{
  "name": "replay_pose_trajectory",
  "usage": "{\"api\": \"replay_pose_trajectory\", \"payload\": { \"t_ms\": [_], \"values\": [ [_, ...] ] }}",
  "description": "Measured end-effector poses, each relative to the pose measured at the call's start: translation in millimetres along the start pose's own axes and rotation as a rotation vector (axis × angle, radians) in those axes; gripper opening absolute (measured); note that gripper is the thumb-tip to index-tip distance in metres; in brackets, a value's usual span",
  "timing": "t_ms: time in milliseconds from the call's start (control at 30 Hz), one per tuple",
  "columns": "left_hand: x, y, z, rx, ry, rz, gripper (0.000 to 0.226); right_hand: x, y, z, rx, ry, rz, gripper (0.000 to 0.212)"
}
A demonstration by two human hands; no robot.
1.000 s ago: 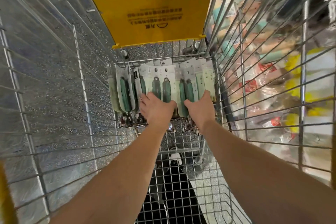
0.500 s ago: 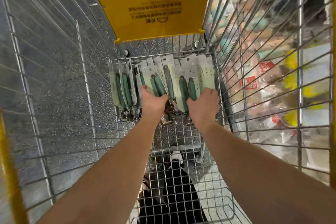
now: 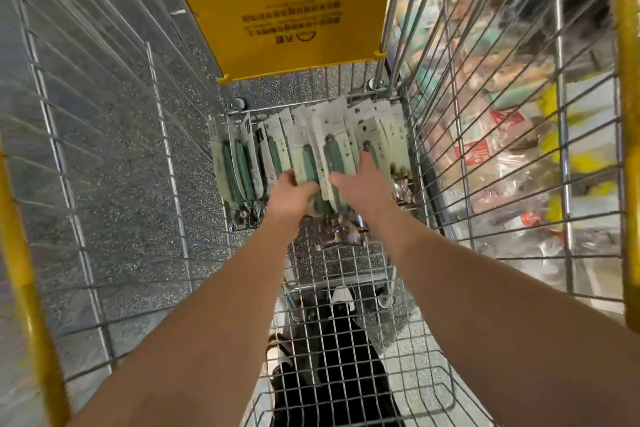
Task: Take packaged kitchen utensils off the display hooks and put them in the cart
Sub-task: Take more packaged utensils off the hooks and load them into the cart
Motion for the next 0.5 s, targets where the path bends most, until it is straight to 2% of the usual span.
{"api": "replay_pose_trajectory", "payload": {
  "t_ms": [33, 133, 200, 267, 300, 433, 500],
  "values": [
    [-5, 0, 1, -0.047, -0.032, 0.057, 0.053, -2, -1, 1, 0.039, 0.049, 0.041, 0.067],
    [-15, 0, 0, -0.155, -0.09, 0.194, 0.045, -7, -5, 0, 0.021, 0.141, 0.129, 0.082],
    [-16, 1, -2, -0.179, -0.072, 0.198, 0.032, -7, -6, -3, 0.035, 0.168, 0.142, 0.086],
    [-9, 2, -1, -0.187, -0.049, 0.204, 0.03, -3, -4, -7, 0.031, 0.179, 0.14, 0.086],
    [-6, 2, 0, -0.186, -0.044, 0.204, 0.036, 0, -2, -10, 0.034, 0.18, 0.129, 0.086],
    [-5, 2, 1, -0.288, -0.055, 0.12, 0.087, 0, 3, -14, 0.067, 0.128, 0.124, 0.085],
    [-5, 2, 6, -0.228, -0.074, 0.144, 0.117, -7, 2, -17, 0.066, 0.118, 0.139, 0.085]
  ]
}}
Point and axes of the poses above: each hand's wrist, its own x-axis towards the middle knuckle, its own y-axis out of the palm, z = x × y, the point moved 1 cm from there along x, towards the middle knuckle, and after that the axes turned 9 degrees about x, right-handed, at the moved point
